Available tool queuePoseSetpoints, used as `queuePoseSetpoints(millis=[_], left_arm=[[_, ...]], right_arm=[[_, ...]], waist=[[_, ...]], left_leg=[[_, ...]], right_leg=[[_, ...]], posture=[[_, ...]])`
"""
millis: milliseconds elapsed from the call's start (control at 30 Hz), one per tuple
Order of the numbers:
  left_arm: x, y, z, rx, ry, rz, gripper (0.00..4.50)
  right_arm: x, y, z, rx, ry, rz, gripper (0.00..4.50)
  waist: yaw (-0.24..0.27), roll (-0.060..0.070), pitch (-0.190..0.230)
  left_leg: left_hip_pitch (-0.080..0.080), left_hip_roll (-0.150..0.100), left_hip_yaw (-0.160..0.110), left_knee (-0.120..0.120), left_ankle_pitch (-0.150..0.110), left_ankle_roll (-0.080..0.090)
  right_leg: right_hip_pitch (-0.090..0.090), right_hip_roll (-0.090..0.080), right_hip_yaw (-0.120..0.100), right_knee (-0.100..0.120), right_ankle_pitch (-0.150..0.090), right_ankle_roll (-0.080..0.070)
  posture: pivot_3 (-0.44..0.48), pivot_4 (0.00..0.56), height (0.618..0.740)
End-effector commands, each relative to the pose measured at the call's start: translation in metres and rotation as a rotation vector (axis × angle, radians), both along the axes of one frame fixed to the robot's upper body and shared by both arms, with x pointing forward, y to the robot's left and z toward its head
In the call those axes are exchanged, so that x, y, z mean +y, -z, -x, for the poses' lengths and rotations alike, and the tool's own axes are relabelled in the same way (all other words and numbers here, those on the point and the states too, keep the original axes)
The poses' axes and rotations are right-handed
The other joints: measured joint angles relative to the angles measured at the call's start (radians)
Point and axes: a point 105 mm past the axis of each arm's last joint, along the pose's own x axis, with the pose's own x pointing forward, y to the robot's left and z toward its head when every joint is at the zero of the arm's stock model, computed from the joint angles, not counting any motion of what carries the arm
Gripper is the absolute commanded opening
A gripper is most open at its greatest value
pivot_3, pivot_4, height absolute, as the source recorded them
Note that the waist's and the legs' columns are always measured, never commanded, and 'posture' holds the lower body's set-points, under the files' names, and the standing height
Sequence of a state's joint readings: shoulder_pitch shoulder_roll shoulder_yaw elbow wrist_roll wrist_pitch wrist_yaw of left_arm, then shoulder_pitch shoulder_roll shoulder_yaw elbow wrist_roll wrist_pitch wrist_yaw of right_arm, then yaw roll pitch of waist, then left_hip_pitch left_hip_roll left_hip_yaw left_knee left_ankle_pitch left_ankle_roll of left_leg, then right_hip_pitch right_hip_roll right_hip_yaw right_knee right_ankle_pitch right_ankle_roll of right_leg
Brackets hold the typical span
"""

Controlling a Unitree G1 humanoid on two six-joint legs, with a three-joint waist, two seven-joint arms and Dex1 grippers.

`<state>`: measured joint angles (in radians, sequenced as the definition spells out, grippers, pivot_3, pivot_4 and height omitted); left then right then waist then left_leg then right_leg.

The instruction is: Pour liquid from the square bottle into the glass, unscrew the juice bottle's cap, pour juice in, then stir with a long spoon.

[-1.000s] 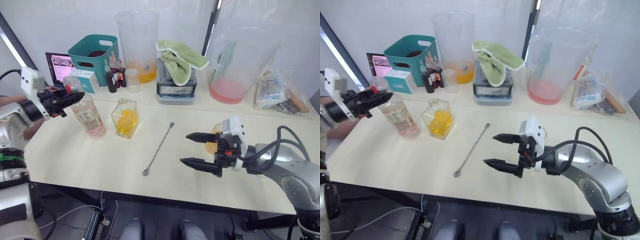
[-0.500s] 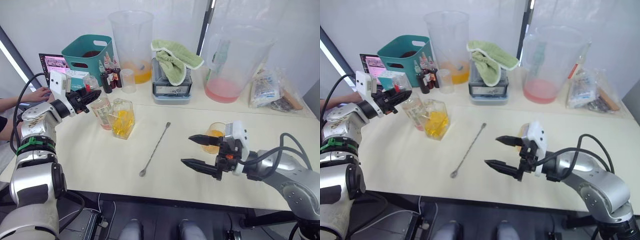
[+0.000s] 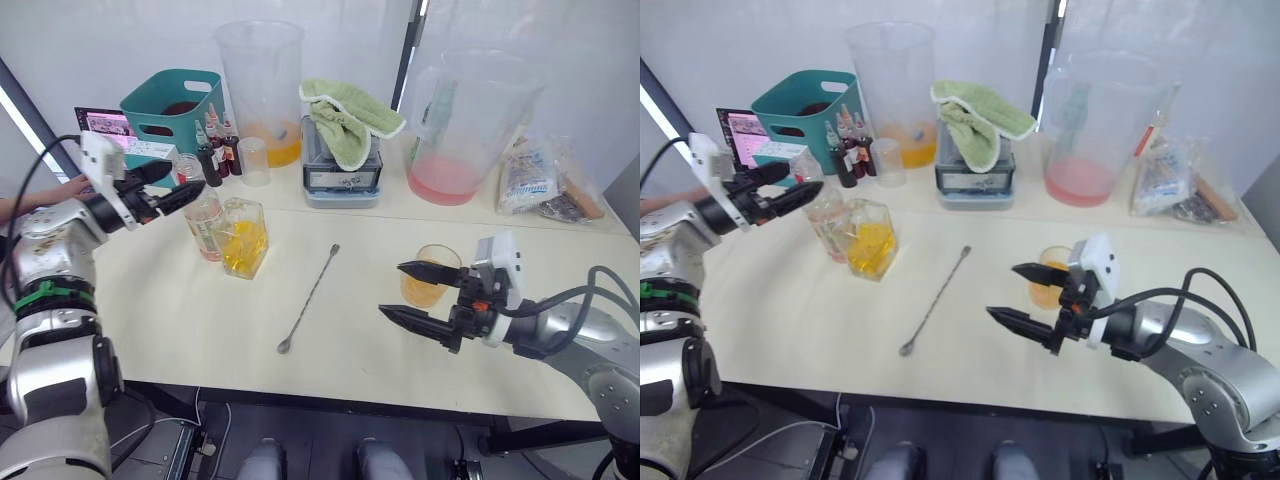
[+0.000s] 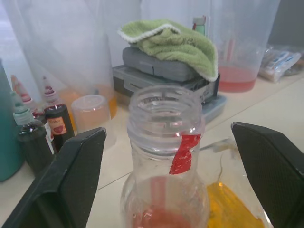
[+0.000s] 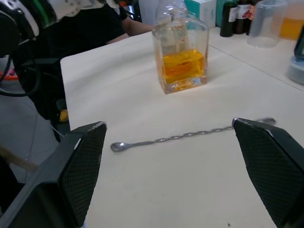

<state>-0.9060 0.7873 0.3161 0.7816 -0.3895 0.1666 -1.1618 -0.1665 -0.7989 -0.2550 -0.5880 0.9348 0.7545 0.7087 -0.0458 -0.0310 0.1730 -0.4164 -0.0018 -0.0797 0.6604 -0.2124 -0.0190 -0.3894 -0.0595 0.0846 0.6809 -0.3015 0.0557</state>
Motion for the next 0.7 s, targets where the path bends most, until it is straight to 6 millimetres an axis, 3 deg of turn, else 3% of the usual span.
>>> queuePoseSetpoints(millis=[33,133,200,433,533,700], left_arm=[[0.017,-0.021,0.024,-0.048,-0.004,0.020,4.46],[0.036,-0.009,0.046,0.010,-0.031,0.022,4.46],[0.048,0.000,0.056,0.036,-0.069,0.047,4.46],[0.079,0.065,0.090,0.128,-0.226,0.013,4.46],[0.082,0.086,0.101,0.146,-0.266,0.017,4.46],[0.074,0.098,0.111,0.161,-0.280,0.018,4.46]], right_arm=[[-0.020,-0.021,0.000,-0.055,0.068,-0.036,4.50],[-0.056,-0.023,-0.002,-0.048,0.194,-0.045,4.50],[-0.086,-0.014,-0.005,-0.030,0.304,-0.028,4.50],[-0.162,0.012,0.003,-0.027,0.554,0.002,4.50],[-0.189,0.020,0.011,-0.055,0.643,0.017,4.50],[-0.230,0.035,0.039,-0.048,0.791,0.039,4.50]], waist=[[0.000,0.000,0.000],[0.002,0.000,0.000],[0.006,0.000,0.000],[0.018,0.000,0.000],[0.022,0.000,0.000],[0.032,0.000,0.000]], left_leg=[[0.000,0.000,0.000,0.000,0.000,0.000],[0.001,0.000,0.000,-0.001,0.000,0.000],[0.001,0.000,0.000,-0.001,0.000,0.000],[0.003,0.001,0.002,-0.001,0.000,0.000],[0.004,0.002,0.003,-0.001,0.000,0.000],[0.004,0.002,0.005,-0.001,0.000,0.000]], right_leg=[[0.000,0.000,0.000,0.000,0.000,0.000],[0.001,0.000,0.000,0.000,0.000,0.000],[0.001,0.000,0.000,-0.001,0.000,0.000],[0.003,-0.002,0.002,-0.002,0.000,-0.001],[0.003,-0.002,0.002,-0.004,0.001,-0.002],[0.003,-0.002,0.003,-0.004,0.001,-0.002]], posture=[[0.000,0.150,0.740],[0.000,0.150,0.740],[0.000,0.150,0.740],[0.000,0.150,0.740],[0.000,0.150,0.740],[0.000,0.150,0.740]])
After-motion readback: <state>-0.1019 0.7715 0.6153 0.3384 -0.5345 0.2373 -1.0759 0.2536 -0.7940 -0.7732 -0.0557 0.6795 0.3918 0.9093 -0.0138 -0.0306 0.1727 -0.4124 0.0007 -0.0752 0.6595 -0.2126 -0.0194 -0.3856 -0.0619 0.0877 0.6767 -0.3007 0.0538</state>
